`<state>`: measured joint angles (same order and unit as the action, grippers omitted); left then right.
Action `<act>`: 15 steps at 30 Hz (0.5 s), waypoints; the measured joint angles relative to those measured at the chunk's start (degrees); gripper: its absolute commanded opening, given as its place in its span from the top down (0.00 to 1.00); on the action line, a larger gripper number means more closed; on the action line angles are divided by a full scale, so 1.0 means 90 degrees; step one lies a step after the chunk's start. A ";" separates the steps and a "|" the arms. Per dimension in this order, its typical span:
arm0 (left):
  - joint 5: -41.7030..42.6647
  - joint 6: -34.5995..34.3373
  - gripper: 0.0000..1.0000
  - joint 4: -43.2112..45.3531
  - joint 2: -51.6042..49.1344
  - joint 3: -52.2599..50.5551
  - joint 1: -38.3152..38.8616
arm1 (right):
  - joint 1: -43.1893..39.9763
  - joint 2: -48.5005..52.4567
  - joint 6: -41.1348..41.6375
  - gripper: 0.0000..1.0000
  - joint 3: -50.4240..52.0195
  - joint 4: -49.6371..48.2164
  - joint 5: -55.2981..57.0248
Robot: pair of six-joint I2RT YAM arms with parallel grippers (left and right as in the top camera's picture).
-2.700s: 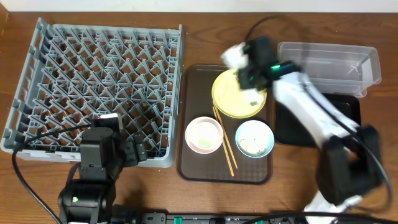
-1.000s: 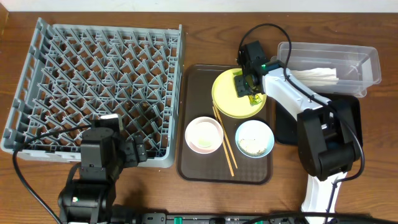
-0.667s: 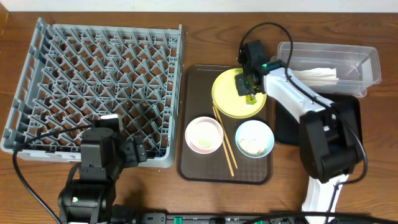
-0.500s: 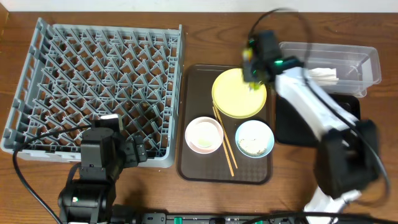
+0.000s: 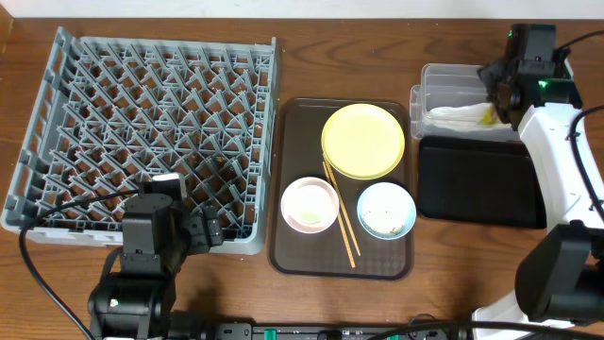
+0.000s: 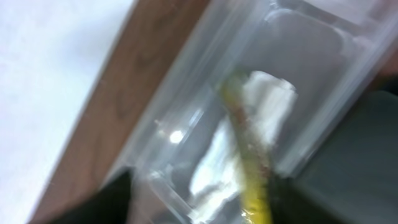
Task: Sort waste into correct bins and load items into the dishwasher
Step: 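Move the wrapper right and release it into the clear bin, then grasp the rim of the light-blue rice bowl with the right gripper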
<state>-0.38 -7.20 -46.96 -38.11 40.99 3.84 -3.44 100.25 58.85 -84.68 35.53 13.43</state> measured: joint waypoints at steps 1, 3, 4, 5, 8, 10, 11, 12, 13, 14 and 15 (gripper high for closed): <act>0.0002 -0.0002 0.05 0.0002 0.0000 0.0000 0.0000 | -0.0005 0.0024 -0.0163 0.11 0.0005 -0.0199 -0.0083; 0.0002 0.0000 0.05 -0.0002 0.0000 0.0000 0.0000 | -0.0007 0.0039 -0.0680 0.10 0.0005 -0.0510 -0.0376; 0.0002 0.0000 0.05 -0.0007 0.0000 0.0000 0.0000 | -0.0007 0.0039 -0.0923 0.08 0.0005 -0.0556 -0.0522; 0.0002 0.0000 0.05 -0.0002 0.0000 0.0000 0.0000 | -0.0007 0.0034 -0.1277 0.08 0.0005 -0.0539 -0.0760; 0.0002 0.0000 0.05 -0.0002 0.0000 0.0000 0.0000 | -0.0010 -0.0024 -0.2295 0.12 0.0005 -0.0206 -0.1503; 0.0000 -0.0002 0.05 -0.0005 0.0000 0.0000 0.0000 | 0.0012 -0.0143 -0.3130 0.16 0.0007 0.0323 -0.2220; 0.0002 0.0000 0.05 0.0000 0.0000 0.0000 0.0000 | 0.0041 -0.0228 -0.3509 0.17 0.0010 0.0624 -0.2574; 0.0002 -0.0002 0.05 -0.0002 0.0000 0.0002 0.0000 | 0.0087 -0.0321 -0.3842 0.17 0.0012 0.0903 -0.2856; 0.0002 0.0000 0.05 0.0000 0.0000 0.0002 0.0000 | 0.0146 -0.0408 -0.4116 0.18 0.0012 0.1154 -0.3075; 0.0002 0.0000 0.05 0.0000 0.0000 0.0002 0.0000 | 0.0238 -0.0500 -0.4398 0.19 0.0012 0.1498 -0.3293; 0.0002 -0.0002 0.05 -0.0002 0.0000 0.0002 0.0000 | 0.0342 -0.0576 -0.4612 0.20 0.0012 0.1802 -0.3446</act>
<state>-0.36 -7.22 -46.98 -38.11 41.01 3.84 -0.36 95.07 17.34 -84.58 51.75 -17.58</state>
